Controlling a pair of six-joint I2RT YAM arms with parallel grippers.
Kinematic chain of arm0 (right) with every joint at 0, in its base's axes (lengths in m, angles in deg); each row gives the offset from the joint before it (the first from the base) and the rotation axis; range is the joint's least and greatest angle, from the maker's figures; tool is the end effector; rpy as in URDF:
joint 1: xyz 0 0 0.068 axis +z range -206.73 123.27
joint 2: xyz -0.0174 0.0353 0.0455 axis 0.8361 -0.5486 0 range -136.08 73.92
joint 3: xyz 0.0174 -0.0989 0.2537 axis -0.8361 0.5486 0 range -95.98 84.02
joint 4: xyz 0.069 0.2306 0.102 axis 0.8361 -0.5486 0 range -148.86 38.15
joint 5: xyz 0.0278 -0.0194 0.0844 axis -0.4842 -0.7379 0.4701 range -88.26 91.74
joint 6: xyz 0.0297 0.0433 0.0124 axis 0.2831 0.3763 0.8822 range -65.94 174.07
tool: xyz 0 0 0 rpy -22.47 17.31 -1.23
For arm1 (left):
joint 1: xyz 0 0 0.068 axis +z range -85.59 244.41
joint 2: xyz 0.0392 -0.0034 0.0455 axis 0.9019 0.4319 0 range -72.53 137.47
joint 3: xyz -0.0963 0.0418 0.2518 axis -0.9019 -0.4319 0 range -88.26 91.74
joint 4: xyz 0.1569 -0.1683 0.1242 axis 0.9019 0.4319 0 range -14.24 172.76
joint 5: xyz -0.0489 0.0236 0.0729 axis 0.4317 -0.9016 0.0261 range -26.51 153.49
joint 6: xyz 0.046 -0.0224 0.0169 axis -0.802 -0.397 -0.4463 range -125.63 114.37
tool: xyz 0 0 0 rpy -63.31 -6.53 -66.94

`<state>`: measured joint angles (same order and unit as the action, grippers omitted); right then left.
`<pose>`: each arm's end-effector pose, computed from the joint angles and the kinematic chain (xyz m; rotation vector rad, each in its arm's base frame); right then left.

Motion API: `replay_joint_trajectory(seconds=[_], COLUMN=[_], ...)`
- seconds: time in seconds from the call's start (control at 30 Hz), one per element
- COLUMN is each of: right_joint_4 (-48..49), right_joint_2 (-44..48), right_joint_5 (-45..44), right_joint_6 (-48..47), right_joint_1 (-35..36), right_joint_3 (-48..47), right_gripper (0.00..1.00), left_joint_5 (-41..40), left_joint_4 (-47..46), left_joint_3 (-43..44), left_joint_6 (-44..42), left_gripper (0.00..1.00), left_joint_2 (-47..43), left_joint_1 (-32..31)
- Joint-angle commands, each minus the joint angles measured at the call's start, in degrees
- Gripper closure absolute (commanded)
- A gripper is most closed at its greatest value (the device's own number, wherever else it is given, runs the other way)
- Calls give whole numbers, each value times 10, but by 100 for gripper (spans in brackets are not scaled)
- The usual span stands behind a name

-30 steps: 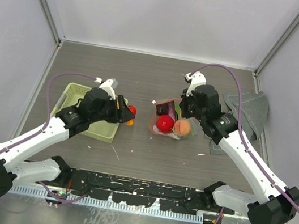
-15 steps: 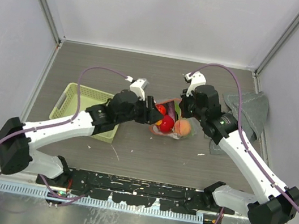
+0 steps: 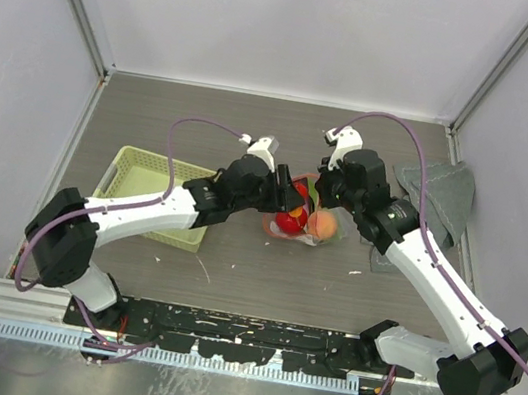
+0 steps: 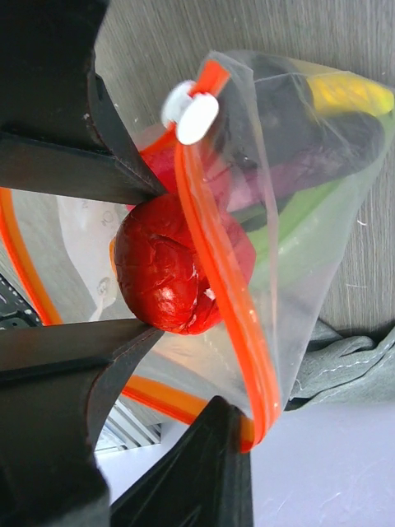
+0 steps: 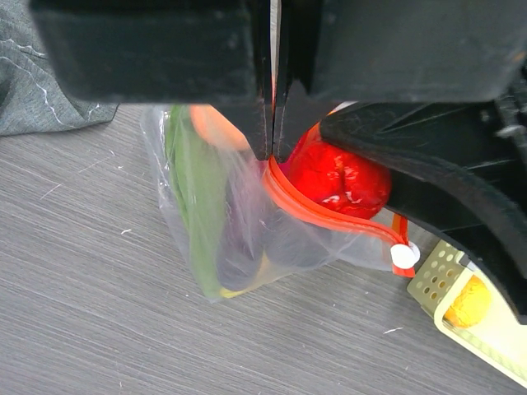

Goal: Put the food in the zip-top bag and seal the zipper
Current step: Place the fake fruit in the zipper food storage bag.

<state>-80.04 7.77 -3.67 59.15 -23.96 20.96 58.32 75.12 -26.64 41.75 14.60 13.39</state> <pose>0.2159 0.1350 0.3448 -0.4539 2.0788 0.2932 0.2245 -0.2724 0.2798 0.0064 2.1506 -0.9761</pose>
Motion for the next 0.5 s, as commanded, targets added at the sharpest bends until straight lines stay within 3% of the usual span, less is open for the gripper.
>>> replay_joint_trajectory(seconds=[0.0,0.3,0.47], right_joint_4=[35,36,36], right_joint_2=[-2,0,1], right_joint_5=[9,13,15], right_joint_6=[2,2,4], right_joint_1=[2,2,2], right_joint_3=[-7,-6,-7], right_gripper=[100,100,100], left_joint_5=[-8,-59,-72], left_joint_4=[-31,-51,-62], left_joint_3=[41,58,74], left_joint_6=[27,-2,-6], left_gripper=[56,50,40], left_joint_2=[26,62,89], left_joint_1=[-7,-21,-22])
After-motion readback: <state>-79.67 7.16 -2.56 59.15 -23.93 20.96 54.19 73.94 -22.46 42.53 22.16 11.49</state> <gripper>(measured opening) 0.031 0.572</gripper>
